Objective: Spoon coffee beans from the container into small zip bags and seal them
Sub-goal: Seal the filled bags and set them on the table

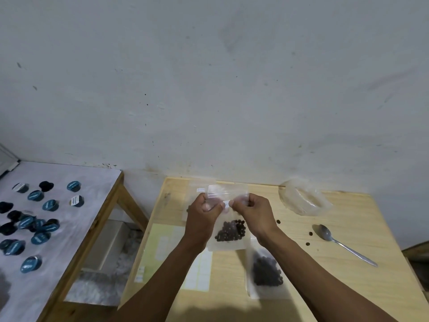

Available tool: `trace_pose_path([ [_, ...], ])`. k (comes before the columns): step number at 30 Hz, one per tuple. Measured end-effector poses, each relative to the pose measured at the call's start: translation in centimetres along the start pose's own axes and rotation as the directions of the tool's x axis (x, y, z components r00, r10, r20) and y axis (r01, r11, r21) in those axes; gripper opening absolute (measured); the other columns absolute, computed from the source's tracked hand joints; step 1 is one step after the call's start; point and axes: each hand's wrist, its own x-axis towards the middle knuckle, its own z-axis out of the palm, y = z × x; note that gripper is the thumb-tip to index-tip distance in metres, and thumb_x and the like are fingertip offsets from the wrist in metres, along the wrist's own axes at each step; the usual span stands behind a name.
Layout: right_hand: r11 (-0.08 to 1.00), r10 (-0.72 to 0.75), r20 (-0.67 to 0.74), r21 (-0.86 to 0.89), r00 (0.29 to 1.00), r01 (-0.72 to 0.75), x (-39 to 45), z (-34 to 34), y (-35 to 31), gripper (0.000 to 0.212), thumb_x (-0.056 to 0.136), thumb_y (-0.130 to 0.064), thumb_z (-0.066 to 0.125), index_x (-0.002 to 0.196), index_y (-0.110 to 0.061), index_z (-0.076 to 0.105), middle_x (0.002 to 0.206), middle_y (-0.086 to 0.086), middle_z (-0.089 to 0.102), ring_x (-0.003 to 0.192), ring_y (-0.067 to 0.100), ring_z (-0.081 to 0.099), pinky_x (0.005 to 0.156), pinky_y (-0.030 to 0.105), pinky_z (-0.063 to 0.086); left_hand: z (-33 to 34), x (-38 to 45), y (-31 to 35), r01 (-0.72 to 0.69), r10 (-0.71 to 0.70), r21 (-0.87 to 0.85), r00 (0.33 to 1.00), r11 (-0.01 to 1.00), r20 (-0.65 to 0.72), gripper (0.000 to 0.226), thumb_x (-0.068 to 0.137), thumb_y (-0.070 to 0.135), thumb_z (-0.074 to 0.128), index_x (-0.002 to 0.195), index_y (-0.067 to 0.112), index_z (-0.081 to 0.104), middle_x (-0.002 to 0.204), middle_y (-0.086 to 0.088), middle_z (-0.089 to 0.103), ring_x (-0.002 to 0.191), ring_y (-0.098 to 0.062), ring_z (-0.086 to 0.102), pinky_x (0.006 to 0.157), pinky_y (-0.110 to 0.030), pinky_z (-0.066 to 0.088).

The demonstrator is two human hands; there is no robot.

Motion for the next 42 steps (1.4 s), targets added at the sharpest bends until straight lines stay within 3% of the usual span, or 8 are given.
trace_pose_path([
  [5, 0.999, 0.024, 0.061, -0.041, 0.998, -0.021, 0.6, -0.1, 0.6, 0.02, 0.092, -0.004, 0.058, 0.091, -0.018, 0.072, 0.082, 0.0, 0.072, 0.075, 0.015, 0.065, 0.076, 0.029, 0.054, 0.1, 0.7, -0.7, 0.05, -0.052, -0.057, 0.998, 0.997, -0.022, 0.016, 0.087, 0.009, 0.068, 0.1, 0.018, 0.064, 0.096, 0.002, 0.072, 0.091, -0.017, 0.067, 0.076, -0.023, 0.051],
  [13, 0.993, 0.114, 0.167, -0.044, 0.979, -0.108, 0.3, 0.7, 4.3, 0.04, 0.09, 0.011, 0.054, 0.119, -0.016, 0.059, 0.074, 0.01, 0.065, 0.067, 0.02, 0.064, 0.064, 0.031, 0.055, -2.7, 3.5, -3.1, 0.253, -0.267, -0.167, 0.961, 0.953, -0.068, 0.039, 0.086, 0.008, 0.059, 0.122, 0.021, 0.053, 0.115, -0.013, 0.064, 0.103, -0.033, 0.064, 0.083, -0.037, 0.052],
  [17, 0.989, 0.15, 0.1, -0.028, 0.984, -0.147, 1.6, 2.4, 5.6, 0.047, 0.09, 0.012, 0.051, 0.122, -0.023, 0.059, 0.073, 0.007, 0.065, 0.066, 0.019, 0.062, 0.06, 0.028, 0.053, -4.2, 3.5, -4.7, 0.3, -0.298, -0.047, 0.954, 0.953, 0.046, 0.032, 0.091, 0.004, 0.054, 0.114, 0.027, 0.056, 0.106, -0.007, 0.066, 0.087, -0.025, 0.065, 0.07, -0.034, 0.052],
  [23, 0.977, 0.183, 0.054, -0.117, 0.982, -0.176, 3.6, 5.4, 7.2, 0.045, 0.092, 0.004, 0.055, 0.127, -0.023, 0.059, 0.085, 0.011, 0.07, 0.073, 0.021, 0.065, 0.068, 0.03, 0.057, -6.0, 5.8, -7.7, 0.333, -0.356, 0.188, 0.929, 0.924, 0.104, 0.064, 0.092, -0.006, 0.044, 0.143, 0.033, 0.045, 0.102, -0.01, 0.065, 0.075, -0.025, 0.058, 0.06, -0.033, 0.049],
  [26, 0.969, 0.219, 0.058, -0.129, 0.974, -0.21, 5.1, 7.2, 7.3, 0.044, 0.092, 0.002, 0.056, 0.13, -0.021, 0.056, 0.088, 0.004, 0.063, 0.076, 0.018, 0.061, 0.073, 0.027, 0.057, -6.6, 8.2, -8.1, 0.293, -0.325, 0.281, 0.943, 0.914, 0.075, 0.065, 0.093, -0.007, 0.041, 0.147, 0.03, 0.042, 0.118, -0.018, 0.062, 0.07, -0.017, 0.053, 0.052, -0.02, 0.042],
  [28, 0.969, 0.207, 0.051, -0.147, 0.977, -0.198, 6.2, 8.1, 7.2, 0.048, 0.093, 0.004, 0.056, 0.136, -0.016, 0.053, 0.079, -0.001, 0.059, 0.073, 0.014, 0.058, 0.073, 0.02, 0.055, -6.7, 10.0, -8.2, 0.263, -0.297, 0.337, 0.953, 0.904, 0.052, 0.064, 0.092, -0.006, 0.042, 0.145, 0.029, 0.045, 0.102, -0.012, 0.064, 0.069, -0.015, 0.052, 0.049, -0.016, 0.039],
  [37, 0.936, 0.172, 0.08, -0.324, 0.982, -0.138, 10.1, 10.6, 6.2, 0.043, 0.088, 0.003, 0.058, 0.13, -0.009, 0.057, 0.069, -0.001, 0.053, 0.063, 0.011, 0.049, 0.049, 0.007, 0.041, -6.5, 14.3, -8.8, 0.242, -0.262, 0.527, 0.964, 0.814, -0.037, 0.056, 0.09, -0.003, 0.048, 0.143, 0.013, 0.048, 0.131, -0.014, 0.061, 0.119, -0.029, 0.055, 0.089, -0.022, 0.04],
  [42, 0.929, 0.104, 0.013, -0.359, 0.995, -0.092, 9.3, 9.5, 6.8, 0.048, 0.09, -0.006, 0.064, 0.136, -0.01, 0.052, 0.107, 0.007, 0.056, 0.083, 0.013, 0.055, 0.071, 0.013, 0.045, -6.6, 13.6, -9.5, 0.172, -0.165, 0.613, 0.984, 0.771, -0.069, 0.044, 0.09, 0.01, 0.056, 0.132, 0.024, 0.054, 0.129, -0.015, 0.05, 0.118, -0.032, 0.049, 0.099, -0.04, 0.045],
])
